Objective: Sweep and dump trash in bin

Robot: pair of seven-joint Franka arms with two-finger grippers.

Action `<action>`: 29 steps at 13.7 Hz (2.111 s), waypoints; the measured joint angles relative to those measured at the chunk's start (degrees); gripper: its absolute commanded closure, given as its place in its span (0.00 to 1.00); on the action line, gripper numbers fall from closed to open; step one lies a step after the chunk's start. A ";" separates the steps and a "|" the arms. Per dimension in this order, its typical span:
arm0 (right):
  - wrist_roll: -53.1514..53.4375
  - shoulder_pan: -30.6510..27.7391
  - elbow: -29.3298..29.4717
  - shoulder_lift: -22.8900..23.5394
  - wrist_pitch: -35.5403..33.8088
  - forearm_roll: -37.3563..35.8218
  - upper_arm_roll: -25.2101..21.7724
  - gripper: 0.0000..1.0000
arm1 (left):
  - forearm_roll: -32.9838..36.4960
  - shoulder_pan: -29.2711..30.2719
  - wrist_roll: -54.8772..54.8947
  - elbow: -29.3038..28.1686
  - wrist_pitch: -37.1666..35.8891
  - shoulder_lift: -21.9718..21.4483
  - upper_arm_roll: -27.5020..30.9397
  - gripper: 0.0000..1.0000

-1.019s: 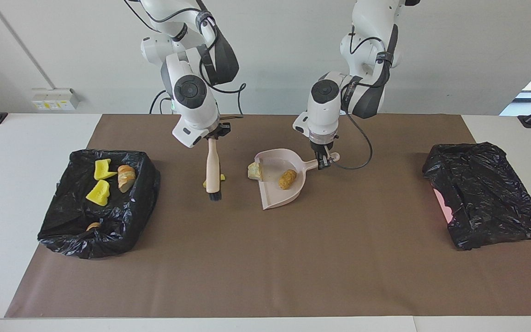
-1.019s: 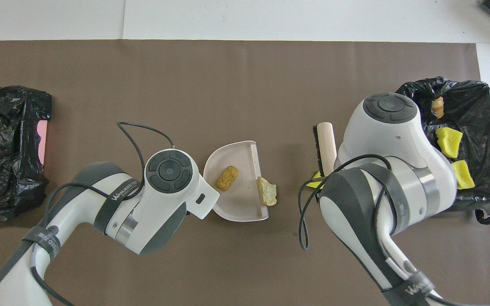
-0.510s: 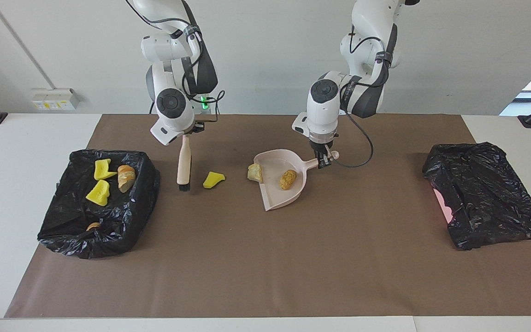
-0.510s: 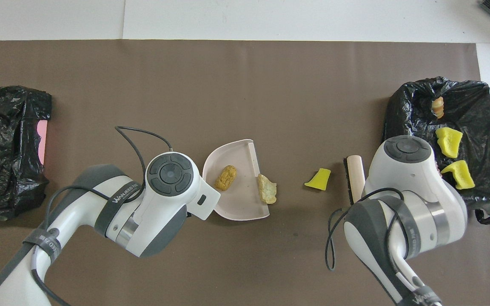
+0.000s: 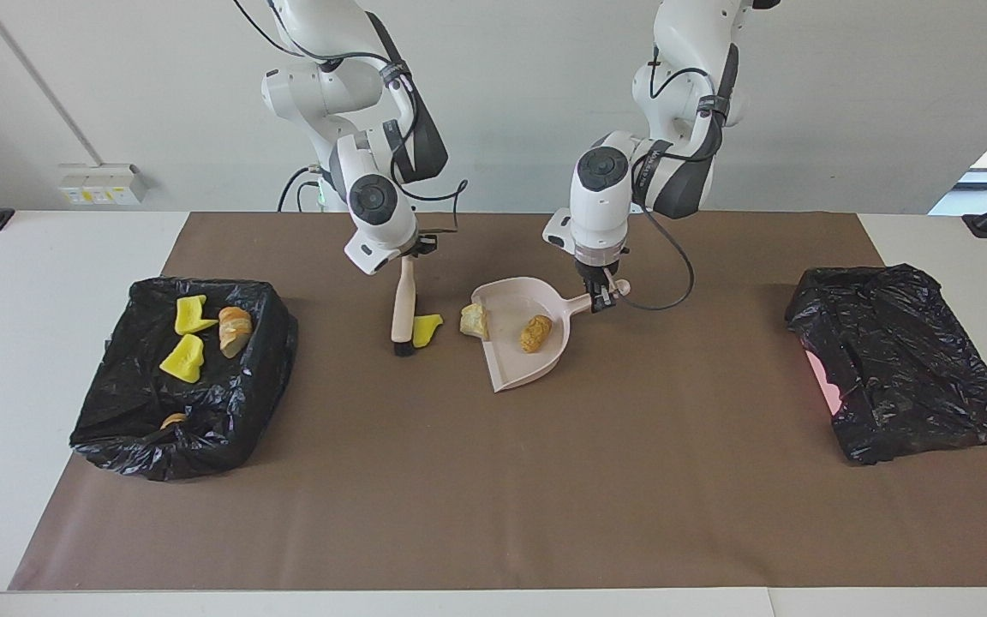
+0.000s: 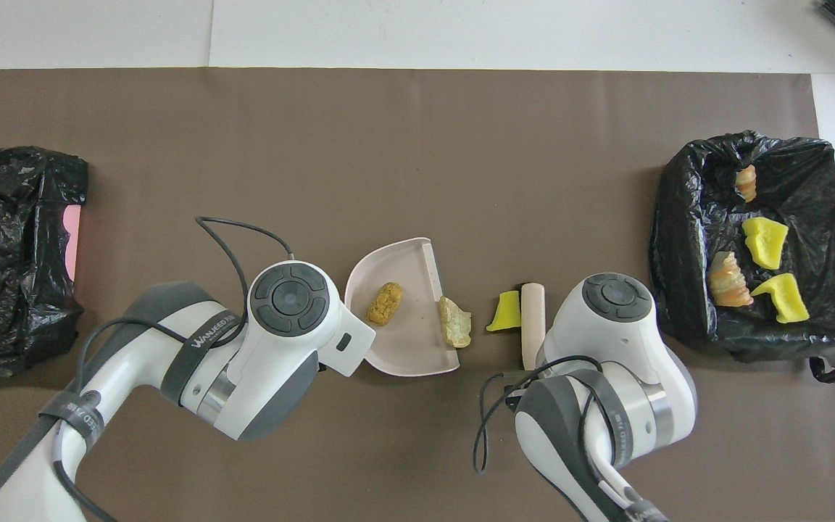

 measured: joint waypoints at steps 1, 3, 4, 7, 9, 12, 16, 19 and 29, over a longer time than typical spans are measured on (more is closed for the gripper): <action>0.99 1.59 0.77 1.08 1.79 3.26 0.03 1.00 | 0.00 0.00 -0.02 -0.04 0.02 -0.04 0.00 1.00; 2.18 3.67 3.87 3.36 3.04 8.83 0.08 1.00 | 0.00 0.00 -0.09 -0.10 0.05 -0.07 0.00 1.00; 2.22 4.57 5.49 4.40 3.52 11.96 0.08 1.00 | 0.00 0.00 -0.13 -0.12 0.07 -0.07 0.01 1.00; 2.46 7.60 8.09 6.11 6.02 20.08 0.12 1.00 | 0.00 0.00 -0.17 -0.15 0.11 -0.08 0.02 1.00; 3.67 8.22 9.55 6.28 5.31 20.44 0.08 1.00 | 0.00 0.00 -0.19 -0.17 0.12 -0.10 0.05 1.00; 4.40 7.96 12.05 6.11 -0.39 12.78 -0.72 1.00 | -0.01 0.00 -0.20 -0.19 0.13 -0.11 0.12 1.00; 8.95 8.21 16.70 4.28 -10.83 -0.21 -0.07 1.00 | -0.04 0.00 -0.20 -0.21 0.14 -0.11 0.15 1.00; 9.10 9.25 16.94 2.76 -13.94 -2.78 0.06 1.00 | -0.06 0.00 -0.20 -0.21 0.14 -0.11 0.16 1.00; 11.92 12.07 14.14 1.84 -7.24 6.91 1.35 1.00 | -0.10 0.00 -0.34 -0.23 0.15 -0.13 0.17 1.00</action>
